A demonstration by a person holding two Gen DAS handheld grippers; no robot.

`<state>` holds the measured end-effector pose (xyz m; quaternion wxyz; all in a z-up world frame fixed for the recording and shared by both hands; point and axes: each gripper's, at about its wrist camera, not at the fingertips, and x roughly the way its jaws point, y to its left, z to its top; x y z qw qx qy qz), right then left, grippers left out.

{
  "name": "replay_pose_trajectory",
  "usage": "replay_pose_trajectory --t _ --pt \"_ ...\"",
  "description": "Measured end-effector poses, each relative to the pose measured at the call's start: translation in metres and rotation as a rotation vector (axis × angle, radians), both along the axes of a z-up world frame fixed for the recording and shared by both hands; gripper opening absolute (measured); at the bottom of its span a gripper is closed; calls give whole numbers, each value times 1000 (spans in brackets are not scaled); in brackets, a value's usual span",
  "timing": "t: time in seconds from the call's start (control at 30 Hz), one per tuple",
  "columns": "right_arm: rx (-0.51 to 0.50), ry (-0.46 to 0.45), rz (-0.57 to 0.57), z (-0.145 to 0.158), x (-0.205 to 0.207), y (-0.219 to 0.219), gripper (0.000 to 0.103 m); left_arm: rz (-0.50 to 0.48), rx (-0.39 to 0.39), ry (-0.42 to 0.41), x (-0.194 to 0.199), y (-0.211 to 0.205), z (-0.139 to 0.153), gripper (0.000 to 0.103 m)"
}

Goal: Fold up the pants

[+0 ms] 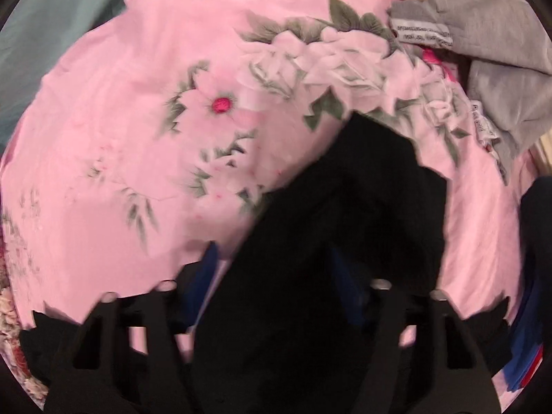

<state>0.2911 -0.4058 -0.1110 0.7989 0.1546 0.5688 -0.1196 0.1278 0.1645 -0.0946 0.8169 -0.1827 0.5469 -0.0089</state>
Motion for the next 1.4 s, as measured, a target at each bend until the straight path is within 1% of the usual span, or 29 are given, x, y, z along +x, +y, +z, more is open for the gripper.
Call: replay_pose_trajectory --t 0.03,0.07,0.1,0.13,0.17,0.2,0.23,0.27,0.3,0.37,0.4,0.43,0.47,0.5,0.6,0.63,0.67,0.7,0.77,0.8,0.87,0.9,0.97,1.0,1.07,1.13,1.27,1.3,1.4 --pt "3 2 -8 0 -3 -6 34 -2 3 3 -1 0 2 101" --pt "43 -11 -16 1 -7 -16 15 -5 8 12 1 -1 2 101" --pt "61 -33 -34 7 -13 -26 4 -5 8 17 2 0 3 101" --pt "73 -79 -51 17 -22 -34 4 -5 6 21 5 1 2 101" --pt "89 -153 -57 35 -38 -44 4 -6 5 24 5 2 2 101" --pt "102 -201 -63 47 -51 -50 4 -16 8 26 5 2 2 101" --pt "123 -260 -65 62 -71 -57 4 -24 12 26 6 2 2 101" --pt "154 -331 -58 79 -102 -66 4 -31 16 24 6 1 2 101" --pt "168 -376 -49 90 -129 -71 4 -37 21 22 6 3 2 101" --pt "189 -427 -33 101 -170 -72 4 -39 21 19 5 2 2 101" --pt "215 -443 -25 99 -200 -76 4 -35 20 21 4 2 2 101" --pt "232 -436 -22 93 -220 -78 4 -34 21 23 5 3 2 101" --pt "248 -416 -25 81 -235 -80 4 -33 21 25 4 4 2 101" --pt "278 -390 -45 62 -253 -84 4 -33 25 29 4 4 2 101" --pt "328 -288 -130 10 -279 -96 4 -34 41 35 3 2 2 101" --pt "338 -269 -143 0 -284 -97 5 -33 44 35 1 2 2 101" --pt "335 -263 -149 -6 -288 -97 9 -32 45 35 0 2 3 101" --pt "311 -261 -152 -5 -291 -94 25 -32 46 28 -4 3 4 101" --pt "215 -284 -169 8 -300 -90 50 -34 49 -1 -16 4 8 101" --pt "188 -314 -164 17 -303 -90 51 -35 51 -12 -20 4 9 101" --pt "213 -360 -171 26 -306 -97 53 -34 51 -31 -27 5 12 101" --pt "209 -360 -186 26 -304 -102 54 -34 44 -32 -29 6 12 101" --pt "156 -347 -228 30 -297 -109 54 -28 39 -22 -28 9 11 101" --pt "134 -362 -211 34 -292 -108 51 -23 37 -16 -28 10 11 101" --pt "121 -423 -111 44 -280 -99 45 -20 37 -9 -31 9 12 101" --pt "61 -450 -36 50 -263 -91 45 -19 20 -21 -37 9 16 101" --pt "-18 -365 71 35 -228 -80 44 -40 6 -58 -45 0 27 101" --pt "-38 -351 96 30 -220 -79 45 -45 4 -62 -46 -2 28 101" --pt "-49 -338 186 25 -209 -77 45 -61 -1 -57 -44 -12 28 101"
